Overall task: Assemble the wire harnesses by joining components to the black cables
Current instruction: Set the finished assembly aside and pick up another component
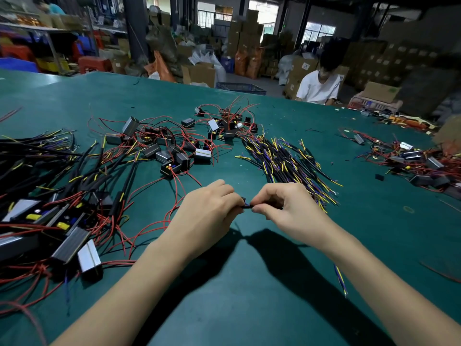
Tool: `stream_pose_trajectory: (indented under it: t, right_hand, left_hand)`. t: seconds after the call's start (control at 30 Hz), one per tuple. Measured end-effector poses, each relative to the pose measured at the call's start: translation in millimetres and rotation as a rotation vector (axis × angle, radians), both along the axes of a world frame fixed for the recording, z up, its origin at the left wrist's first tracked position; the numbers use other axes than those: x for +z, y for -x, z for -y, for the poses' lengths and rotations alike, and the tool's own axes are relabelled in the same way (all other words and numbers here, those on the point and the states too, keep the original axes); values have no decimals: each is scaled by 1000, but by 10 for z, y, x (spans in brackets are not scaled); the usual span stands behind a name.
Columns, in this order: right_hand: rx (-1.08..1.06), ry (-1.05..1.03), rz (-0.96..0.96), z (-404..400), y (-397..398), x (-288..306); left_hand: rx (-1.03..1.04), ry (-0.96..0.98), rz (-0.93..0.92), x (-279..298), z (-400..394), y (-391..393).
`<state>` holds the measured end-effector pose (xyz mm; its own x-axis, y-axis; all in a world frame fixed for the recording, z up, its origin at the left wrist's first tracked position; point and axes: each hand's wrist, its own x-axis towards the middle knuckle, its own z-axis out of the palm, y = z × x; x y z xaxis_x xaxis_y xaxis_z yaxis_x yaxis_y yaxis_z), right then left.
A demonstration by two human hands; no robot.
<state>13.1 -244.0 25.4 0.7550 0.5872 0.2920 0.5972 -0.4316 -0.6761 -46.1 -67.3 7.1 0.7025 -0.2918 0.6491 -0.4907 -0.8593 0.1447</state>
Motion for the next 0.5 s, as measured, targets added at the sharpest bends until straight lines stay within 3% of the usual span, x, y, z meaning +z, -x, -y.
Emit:
stream_pose_trajectory:
  t: [0.17,0.37,0.5]
  right_hand:
    - [-59,-144,-68,-10,-4,-38]
    - [-42,-152,-63,-69,-11,-41]
    - [-18,-132,-42,-64,-41,6]
  left_hand:
    - [88,220,-125,33,-44,31]
    - [140,428,-302,80,-169,-35]
    - [95,549,-272,110,-194,-34]
